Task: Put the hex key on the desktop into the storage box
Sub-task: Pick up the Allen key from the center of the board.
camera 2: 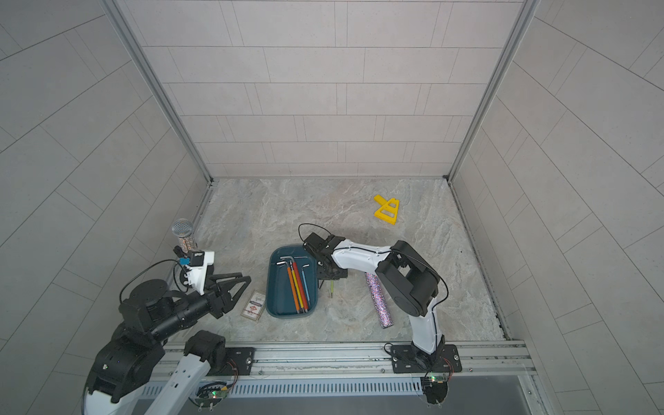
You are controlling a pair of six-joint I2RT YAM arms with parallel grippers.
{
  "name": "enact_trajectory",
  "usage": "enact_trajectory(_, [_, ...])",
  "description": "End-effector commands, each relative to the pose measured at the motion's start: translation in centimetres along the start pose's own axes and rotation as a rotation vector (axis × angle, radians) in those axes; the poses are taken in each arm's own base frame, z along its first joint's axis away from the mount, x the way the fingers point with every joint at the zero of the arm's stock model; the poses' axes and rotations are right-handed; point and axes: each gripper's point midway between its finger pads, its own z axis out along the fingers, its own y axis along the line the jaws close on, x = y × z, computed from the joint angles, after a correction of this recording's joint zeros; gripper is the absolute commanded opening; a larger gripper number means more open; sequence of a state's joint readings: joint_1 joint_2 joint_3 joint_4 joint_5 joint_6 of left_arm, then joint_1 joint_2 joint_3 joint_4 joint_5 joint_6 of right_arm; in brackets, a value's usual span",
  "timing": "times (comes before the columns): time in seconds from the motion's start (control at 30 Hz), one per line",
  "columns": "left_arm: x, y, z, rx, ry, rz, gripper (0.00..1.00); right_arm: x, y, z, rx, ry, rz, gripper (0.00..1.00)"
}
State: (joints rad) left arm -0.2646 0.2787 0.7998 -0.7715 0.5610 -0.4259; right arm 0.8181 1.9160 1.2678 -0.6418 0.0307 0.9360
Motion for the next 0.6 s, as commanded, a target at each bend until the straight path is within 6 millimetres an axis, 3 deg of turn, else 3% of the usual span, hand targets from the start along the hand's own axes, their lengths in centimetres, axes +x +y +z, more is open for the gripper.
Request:
enact_trajectory(0.0, [-0.5,-0.3,-0.1,0.016,-0.028,0.031,0.53,-0.8,-2.4,-1.4,0.087,-0.060,-0.009,0.00])
enact_trajectory(0.3, [-0.5,-0.2,-0.1,0.012,-0.030,0.029,0.53,-3.2,-3.0,-5.4,0.098,-0.190,-0.025,0.00])
enact_trajectory(0.57, [-0.5,-0.2,-0.1,0.012,-0.032,0.029,0.53,-3.7,-2.3,-6.3,0.068,-0.209,-0.032,0.00])
